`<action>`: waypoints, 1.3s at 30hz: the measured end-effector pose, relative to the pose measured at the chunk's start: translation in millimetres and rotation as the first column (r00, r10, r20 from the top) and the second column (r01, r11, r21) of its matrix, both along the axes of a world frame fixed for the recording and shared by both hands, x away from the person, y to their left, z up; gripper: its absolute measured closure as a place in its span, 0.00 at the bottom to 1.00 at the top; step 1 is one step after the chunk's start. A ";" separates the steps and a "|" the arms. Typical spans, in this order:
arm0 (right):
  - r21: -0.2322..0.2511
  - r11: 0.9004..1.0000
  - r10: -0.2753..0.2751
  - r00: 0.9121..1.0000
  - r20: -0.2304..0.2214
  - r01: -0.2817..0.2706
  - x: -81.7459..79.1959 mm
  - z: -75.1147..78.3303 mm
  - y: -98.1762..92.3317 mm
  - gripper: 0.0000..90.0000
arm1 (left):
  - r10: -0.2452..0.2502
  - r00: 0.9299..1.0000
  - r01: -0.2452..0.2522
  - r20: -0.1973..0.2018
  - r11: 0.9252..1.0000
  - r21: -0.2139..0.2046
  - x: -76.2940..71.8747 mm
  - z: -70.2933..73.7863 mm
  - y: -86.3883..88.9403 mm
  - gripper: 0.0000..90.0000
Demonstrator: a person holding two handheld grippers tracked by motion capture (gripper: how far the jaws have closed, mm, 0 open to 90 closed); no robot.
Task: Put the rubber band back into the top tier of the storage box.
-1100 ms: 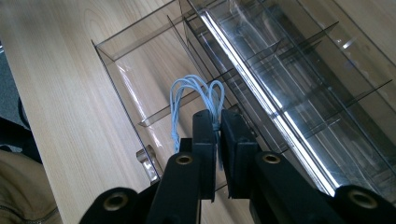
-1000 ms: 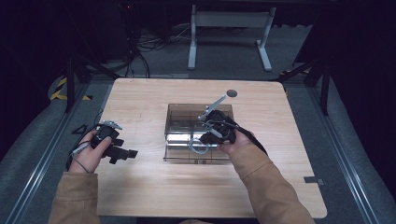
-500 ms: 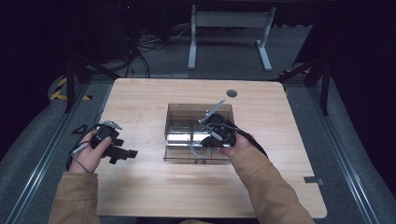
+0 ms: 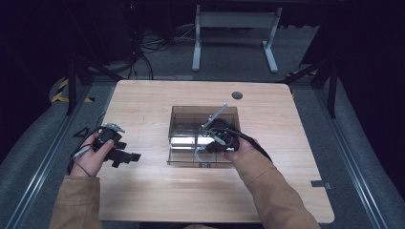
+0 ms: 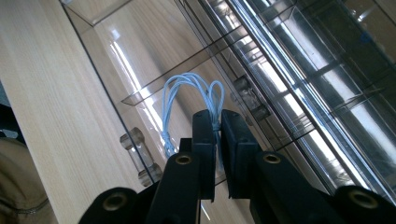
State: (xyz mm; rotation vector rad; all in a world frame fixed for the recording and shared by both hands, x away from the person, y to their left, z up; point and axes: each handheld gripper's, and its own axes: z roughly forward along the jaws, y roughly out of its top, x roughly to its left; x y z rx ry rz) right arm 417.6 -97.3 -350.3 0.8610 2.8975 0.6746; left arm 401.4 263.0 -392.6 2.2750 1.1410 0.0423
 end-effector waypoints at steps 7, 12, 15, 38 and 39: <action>-0.014 1.000 -0.009 1.000 -0.010 0.009 2.8 -6.9 -0.1 0.93 | 0.000 1.000 0.000 -0.004 1.000 -0.001 0.1 -0.5 -1.0 0.20; -0.019 1.000 -0.009 1.000 -0.014 0.009 2.4 -8.5 -0.6 0.91 | -0.001 1.000 0.001 -0.003 1.000 0.003 0.1 -0.6 -1.4 0.20; -0.018 1.000 -0.011 1.000 -0.011 0.010 1.6 -8.6 -0.7 0.87 | -0.002 1.000 0.002 -0.005 1.000 0.006 0.2 -0.7 -1.4 0.20; 0.114 0.993 -0.021 0.995 0.095 0.010 -10.5 23.0 -11.2 0.65 | 0.012 1.000 -0.012 -0.004 1.000 -0.001 -6.6 -0.4 4.8 0.20; 0.121 0.993 -0.023 0.995 0.101 0.011 -11.5 25.2 -12.4 0.65 | 0.013 1.000 -0.013 -0.004 1.000 -0.001 -6.8 -0.3 5.1 0.20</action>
